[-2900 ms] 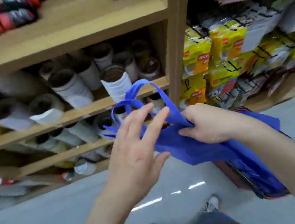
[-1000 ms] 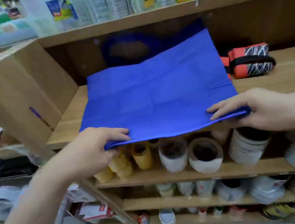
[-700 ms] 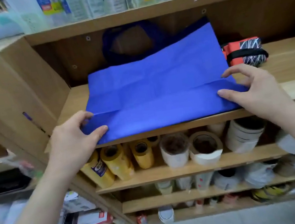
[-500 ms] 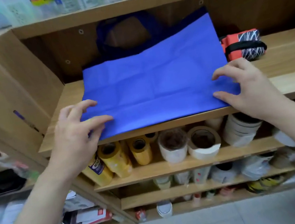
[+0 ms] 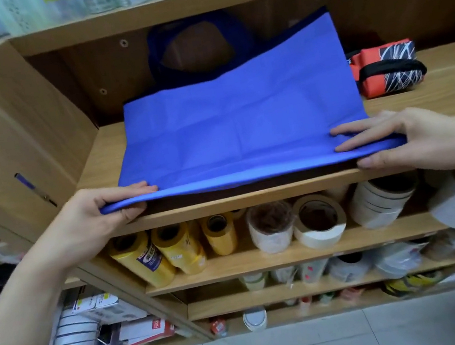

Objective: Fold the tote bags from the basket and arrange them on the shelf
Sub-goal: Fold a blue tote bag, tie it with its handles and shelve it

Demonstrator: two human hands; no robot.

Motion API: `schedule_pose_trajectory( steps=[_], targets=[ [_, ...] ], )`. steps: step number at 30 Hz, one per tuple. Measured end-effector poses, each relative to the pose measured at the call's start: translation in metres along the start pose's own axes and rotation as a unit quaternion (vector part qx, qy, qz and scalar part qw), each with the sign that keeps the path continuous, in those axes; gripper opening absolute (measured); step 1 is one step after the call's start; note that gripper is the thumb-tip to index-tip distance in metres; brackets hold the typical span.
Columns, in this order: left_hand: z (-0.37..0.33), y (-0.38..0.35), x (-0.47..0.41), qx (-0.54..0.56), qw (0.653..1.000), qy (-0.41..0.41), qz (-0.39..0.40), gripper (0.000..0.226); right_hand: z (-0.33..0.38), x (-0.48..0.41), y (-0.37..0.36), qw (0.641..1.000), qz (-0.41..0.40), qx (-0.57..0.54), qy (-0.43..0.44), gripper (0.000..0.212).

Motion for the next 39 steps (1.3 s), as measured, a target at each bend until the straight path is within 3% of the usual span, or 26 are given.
schedule_pose_trajectory(
  steps=[2,8,12,19,23,26,28,31,33,34,35,37,39],
  targets=[
    [-0.004,0.005,0.001,0.047,0.998,0.01,-0.046,0.03,-0.001,0.002,0.005,0.996,-0.022,-0.08,-0.015,0.053],
    [-0.002,0.011,0.001,0.115,0.98,0.001,-0.161,0.007,-0.003,0.007,0.014,0.965,-0.157,-0.199,-0.075,0.004],
    [0.0,0.016,-0.003,0.115,0.966,-0.005,-0.232,0.007,-0.005,0.001,0.014,0.941,-0.222,-0.234,-0.101,0.004],
    [-0.014,0.017,-0.015,0.002,0.95,-0.016,-0.311,0.008,-0.005,-0.014,0.009,0.919,-0.328,-0.146,-0.164,0.017],
    [-0.006,0.013,-0.015,-0.135,0.933,0.068,-0.327,0.049,0.002,-0.021,0.002,0.933,-0.297,0.011,-0.202,0.034],
    [-0.008,0.011,-0.018,-0.223,0.923,0.086,-0.301,0.05,0.009,-0.021,0.003,0.928,-0.273,0.097,-0.235,0.045],
    [-0.015,0.01,-0.02,-0.283,0.919,0.001,-0.276,0.052,0.015,-0.02,0.005,0.923,-0.282,0.143,-0.219,0.048],
    [-0.018,-0.006,-0.024,-0.32,0.924,-0.169,-0.122,0.036,0.027,-0.024,0.005,0.923,-0.312,0.208,-0.09,0.039],
    [-0.007,-0.015,-0.022,-0.242,0.961,-0.129,0.003,0.032,0.03,-0.031,-0.002,0.93,-0.277,0.243,0.02,0.022],
    [-0.001,-0.017,-0.021,-0.22,0.97,-0.096,0.047,0.045,0.029,-0.034,-0.005,0.943,-0.245,0.22,0.049,0.015],
    [0.002,-0.018,-0.021,-0.224,0.969,-0.079,0.072,0.06,0.026,-0.034,-0.006,0.96,-0.211,0.177,0.053,0.019],
    [0.005,-0.015,-0.021,-0.255,0.959,-0.081,0.088,0.08,0.02,-0.03,-0.007,0.983,-0.14,0.113,0.027,0.049],
    [0.002,-0.013,-0.019,-0.253,0.96,-0.08,0.091,0.085,0.015,-0.025,-0.009,0.988,-0.086,0.123,0.029,0.077]
  ],
)
Point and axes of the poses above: each hand's wrist, its own x-axis away from the middle knuckle, its own y-axis out of the back of the hand, z = x × y, the point moved 6 cm from there along -x, towards the middle knuckle, and after that the axes turned 11 degrees about x, right-handed, at the moved point
